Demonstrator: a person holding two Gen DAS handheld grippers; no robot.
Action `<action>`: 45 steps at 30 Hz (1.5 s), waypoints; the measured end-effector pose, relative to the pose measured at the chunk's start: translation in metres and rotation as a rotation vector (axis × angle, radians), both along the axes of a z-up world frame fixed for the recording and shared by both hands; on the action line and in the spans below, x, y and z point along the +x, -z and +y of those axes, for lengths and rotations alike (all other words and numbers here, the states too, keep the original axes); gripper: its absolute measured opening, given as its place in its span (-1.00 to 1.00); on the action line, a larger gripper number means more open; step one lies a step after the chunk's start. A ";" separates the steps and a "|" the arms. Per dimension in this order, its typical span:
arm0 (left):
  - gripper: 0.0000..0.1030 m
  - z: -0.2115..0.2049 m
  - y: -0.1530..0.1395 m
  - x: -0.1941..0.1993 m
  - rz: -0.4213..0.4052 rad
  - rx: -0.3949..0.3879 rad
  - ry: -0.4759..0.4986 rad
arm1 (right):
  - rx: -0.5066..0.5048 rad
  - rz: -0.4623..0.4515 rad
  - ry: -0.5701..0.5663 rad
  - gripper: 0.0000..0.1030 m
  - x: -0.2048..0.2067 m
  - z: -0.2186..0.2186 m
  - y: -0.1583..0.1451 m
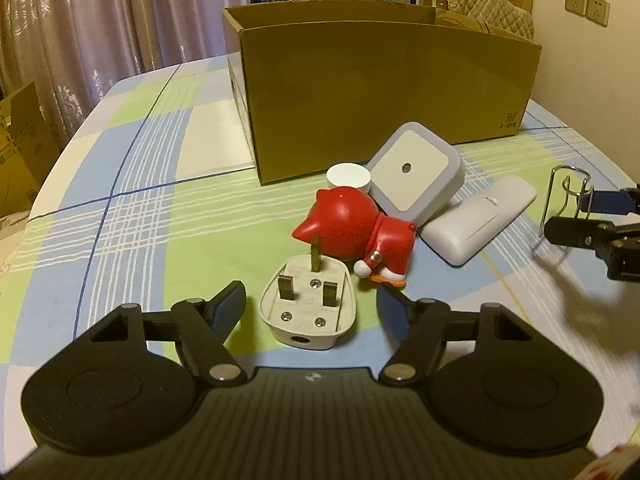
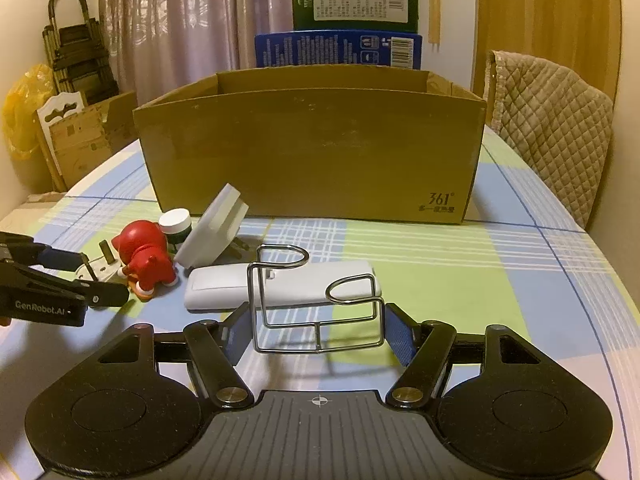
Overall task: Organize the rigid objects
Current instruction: 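Close the right tool on the wire rack while the left tool approaches the white plug, then grasp the white plug with the left tool while the right tool lifts the wire rack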
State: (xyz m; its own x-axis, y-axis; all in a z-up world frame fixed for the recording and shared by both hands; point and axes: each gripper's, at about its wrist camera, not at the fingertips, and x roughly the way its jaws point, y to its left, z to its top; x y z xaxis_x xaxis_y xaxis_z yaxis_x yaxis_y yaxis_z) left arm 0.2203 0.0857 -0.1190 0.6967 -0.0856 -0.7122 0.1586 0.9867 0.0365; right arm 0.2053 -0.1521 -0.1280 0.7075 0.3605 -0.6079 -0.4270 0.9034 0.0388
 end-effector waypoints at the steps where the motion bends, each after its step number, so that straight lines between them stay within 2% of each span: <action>1: 0.29 0.000 0.000 0.000 -0.001 0.003 0.001 | 0.002 0.000 -0.001 0.27 0.000 0.000 0.000; 4: 0.22 0.001 0.000 0.000 0.001 0.005 -0.002 | 0.004 0.002 -0.005 0.27 0.000 0.000 0.000; 9: -0.06 0.004 0.000 0.000 0.014 -0.003 -0.015 | 0.008 0.004 -0.001 0.27 0.000 0.000 -0.001; 12: -0.14 0.005 0.000 0.000 0.017 -0.009 -0.012 | 0.007 0.004 -0.002 0.27 0.000 0.000 -0.001; 28: -0.16 0.013 -0.007 -0.006 0.058 -0.075 -0.094 | 0.012 -0.004 -0.003 0.27 -0.002 0.001 -0.002; 33: -0.16 0.018 -0.016 -0.014 0.043 -0.105 -0.126 | 0.012 -0.007 -0.007 0.27 -0.003 0.001 -0.005; 45: -0.16 0.021 -0.031 -0.028 0.015 -0.127 -0.132 | 0.013 -0.020 -0.012 0.27 -0.009 -0.001 -0.010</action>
